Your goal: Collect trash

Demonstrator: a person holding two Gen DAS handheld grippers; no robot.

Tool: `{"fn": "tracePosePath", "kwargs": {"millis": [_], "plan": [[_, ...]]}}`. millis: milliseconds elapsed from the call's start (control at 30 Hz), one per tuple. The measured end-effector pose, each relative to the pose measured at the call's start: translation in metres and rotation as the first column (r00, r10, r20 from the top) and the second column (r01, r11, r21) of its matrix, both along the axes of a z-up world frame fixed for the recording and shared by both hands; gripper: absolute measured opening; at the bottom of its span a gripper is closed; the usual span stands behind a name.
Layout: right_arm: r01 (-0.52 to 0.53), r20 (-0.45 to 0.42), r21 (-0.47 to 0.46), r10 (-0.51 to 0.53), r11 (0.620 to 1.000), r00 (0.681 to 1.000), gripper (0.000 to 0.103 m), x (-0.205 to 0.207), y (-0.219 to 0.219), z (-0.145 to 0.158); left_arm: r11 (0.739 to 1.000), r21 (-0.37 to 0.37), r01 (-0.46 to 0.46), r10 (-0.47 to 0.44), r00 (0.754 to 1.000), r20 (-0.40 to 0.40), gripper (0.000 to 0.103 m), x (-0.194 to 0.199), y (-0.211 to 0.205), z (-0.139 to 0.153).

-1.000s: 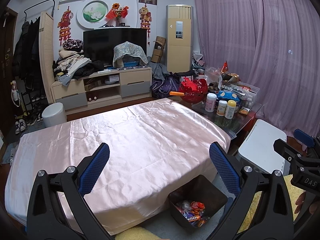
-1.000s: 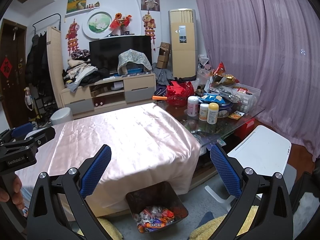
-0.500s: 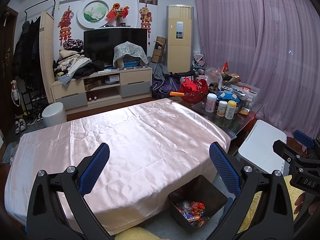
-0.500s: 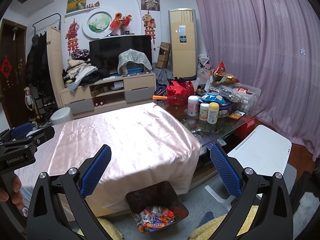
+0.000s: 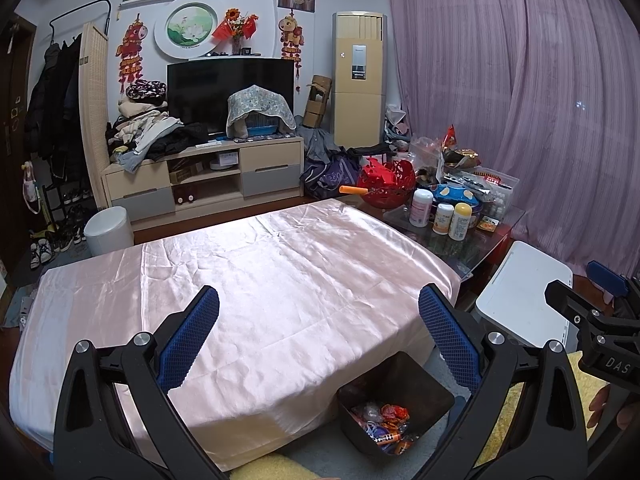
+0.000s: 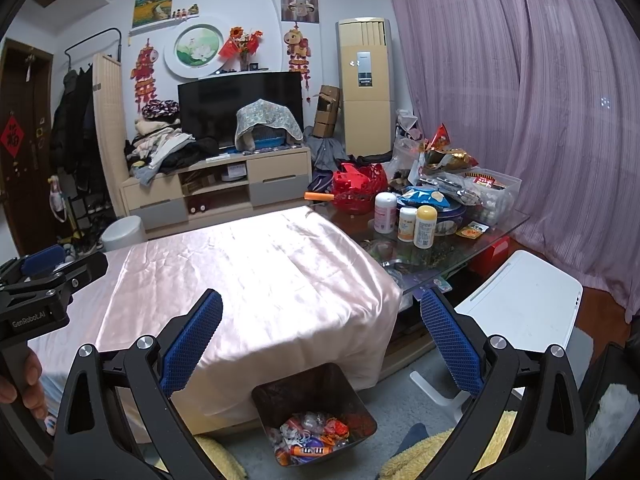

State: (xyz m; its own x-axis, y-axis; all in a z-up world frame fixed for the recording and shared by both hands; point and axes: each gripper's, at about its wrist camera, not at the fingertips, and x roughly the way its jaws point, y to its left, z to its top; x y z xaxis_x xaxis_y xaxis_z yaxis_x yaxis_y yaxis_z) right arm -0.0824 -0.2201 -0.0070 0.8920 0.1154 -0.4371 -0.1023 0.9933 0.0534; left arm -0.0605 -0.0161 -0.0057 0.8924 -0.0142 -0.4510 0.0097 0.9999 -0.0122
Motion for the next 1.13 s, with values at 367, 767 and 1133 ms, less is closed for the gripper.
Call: {"fn": "tracePosePath", "kwargs": {"millis": [367, 767, 1133], "plan": [[0.002, -0.002, -0.001, -0.002, 1.000, 1.000, 0.100, 0.000, 0.000, -0.001, 1.000, 0.008, -0.025, 0.025, 1.000, -0.003, 0.095, 0.003, 0.003, 0.006], [0.001, -0.011, -0.002, -0.001, 1.000, 1.000, 0.100, 0.001, -0.002, -0.004, 0.999, 0.022, -0.023, 0.023, 1.000, 0.008, 0.095, 0.005, 0.001, 0.000], [0.004, -0.014, -0.004, -0.004, 1.000, 1.000, 0.100, 0.004, -0.002, -0.006, 1.000, 0.008, 0.020, -0.020, 1.000, 0.013, 0.095, 0.007, -0.001, -0.005]]}}
